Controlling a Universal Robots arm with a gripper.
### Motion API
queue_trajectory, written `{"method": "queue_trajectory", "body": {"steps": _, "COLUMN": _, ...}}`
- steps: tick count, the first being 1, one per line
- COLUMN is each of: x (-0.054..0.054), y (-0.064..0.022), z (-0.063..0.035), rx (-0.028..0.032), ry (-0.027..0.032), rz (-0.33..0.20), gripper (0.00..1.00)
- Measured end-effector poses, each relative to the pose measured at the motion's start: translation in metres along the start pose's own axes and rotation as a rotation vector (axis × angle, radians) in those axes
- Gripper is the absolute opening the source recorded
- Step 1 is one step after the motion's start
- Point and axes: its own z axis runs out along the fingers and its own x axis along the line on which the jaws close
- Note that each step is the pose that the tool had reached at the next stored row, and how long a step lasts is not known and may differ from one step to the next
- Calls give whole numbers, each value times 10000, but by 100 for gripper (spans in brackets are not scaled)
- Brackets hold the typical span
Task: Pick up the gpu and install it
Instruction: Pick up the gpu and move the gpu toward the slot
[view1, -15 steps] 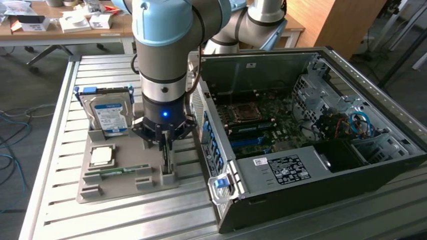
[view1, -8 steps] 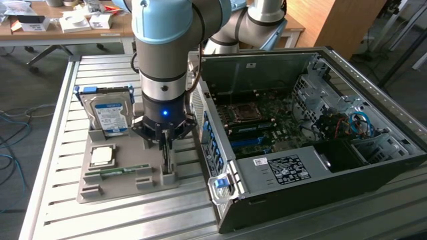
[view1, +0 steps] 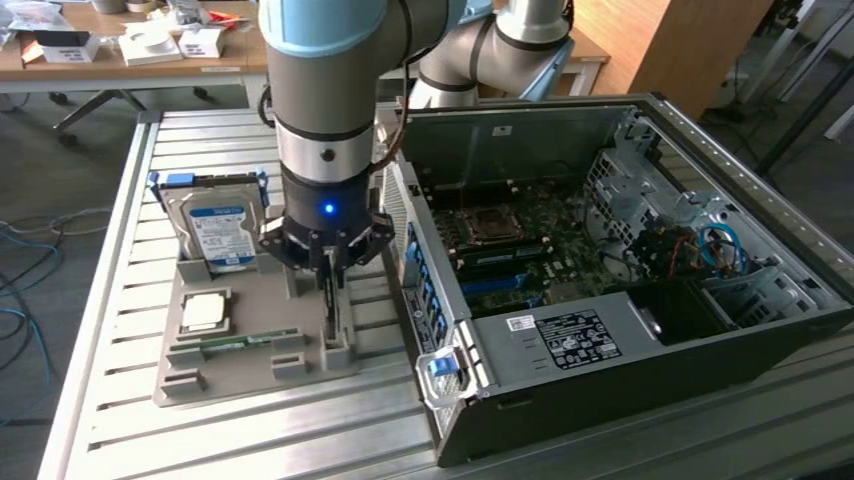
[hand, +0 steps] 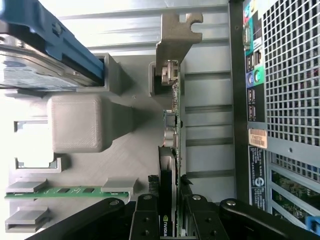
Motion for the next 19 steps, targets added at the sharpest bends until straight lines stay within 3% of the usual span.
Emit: {"method": "queue_trajectory", "body": {"steps": 19, "x": 26, "y": 33, "z": -794, "rx": 0, "ry": 0, "rz": -1, "gripper": 26}}
